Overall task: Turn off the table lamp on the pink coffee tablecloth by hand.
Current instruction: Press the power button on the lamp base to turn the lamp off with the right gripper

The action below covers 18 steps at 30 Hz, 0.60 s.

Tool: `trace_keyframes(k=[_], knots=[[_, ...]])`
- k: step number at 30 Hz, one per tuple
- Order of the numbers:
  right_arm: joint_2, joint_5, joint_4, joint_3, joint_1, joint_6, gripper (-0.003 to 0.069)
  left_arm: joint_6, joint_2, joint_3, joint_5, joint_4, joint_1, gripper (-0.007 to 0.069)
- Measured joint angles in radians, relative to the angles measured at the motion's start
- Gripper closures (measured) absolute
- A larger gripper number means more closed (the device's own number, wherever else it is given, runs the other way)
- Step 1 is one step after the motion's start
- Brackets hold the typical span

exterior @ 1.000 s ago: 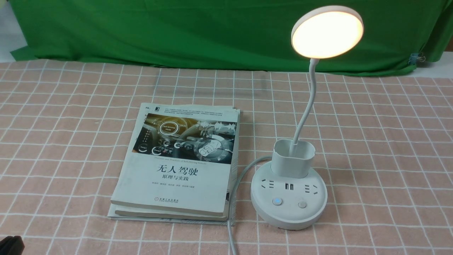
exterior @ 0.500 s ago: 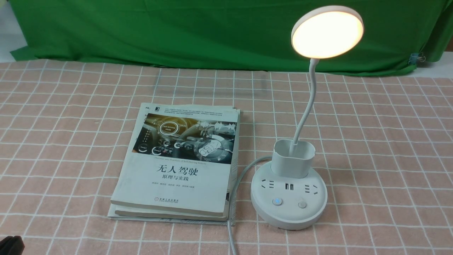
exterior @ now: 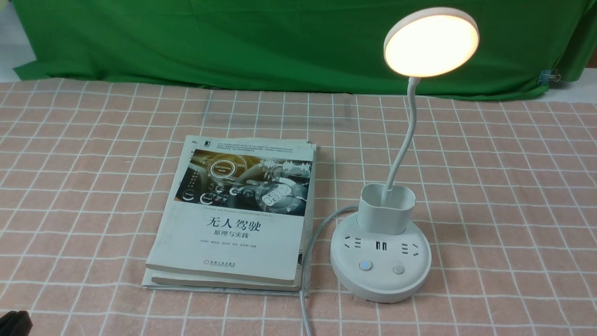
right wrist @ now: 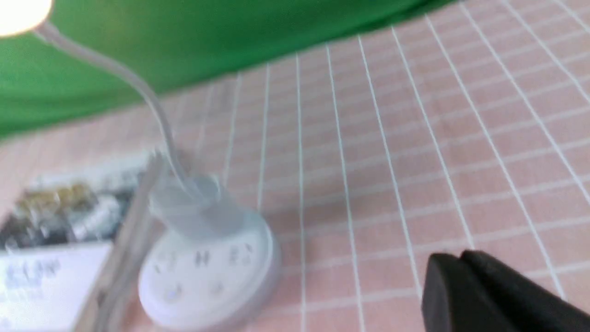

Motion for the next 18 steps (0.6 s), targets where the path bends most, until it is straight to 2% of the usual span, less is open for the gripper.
trace_keyframes(k=[4,8,10,11,12,17,18], knots=[[0.273,0.230,0.000,-0.167,0.013,-0.106,0.0586,0.000,0.000,0.000,0.000,0.000,0.000,0.0618],[0.458,0.261,0.013,-0.224,0.014,-0.172,0.0586,0.000,0.000,0.000,0.000,0.000,0.000,0.0618],[0.625,0.245,0.065,-0.253,0.044,-0.235,0.0586,0.000,0.000,0.000,0.000,0.000,0.000,0.0618],[0.625,0.242,0.069,-0.255,0.049,-0.235,0.0586,0.000,0.000,0.000,0.000,0.000,0.000,0.0618],[0.739,0.204,0.095,-0.271,0.117,-0.251,0.0586,0.000,0.000,0.000,0.000,0.000,0.000,0.0618],[0.940,0.124,0.110,-0.333,0.291,-0.255,0.0586,0.000,0.000,0.000,0.000,0.000,0.000,0.0618],[1.009,0.092,0.114,-0.370,0.349,-0.255,0.0586,0.000,0.000,0.000,0.000,0.000,0.000,0.0618]])
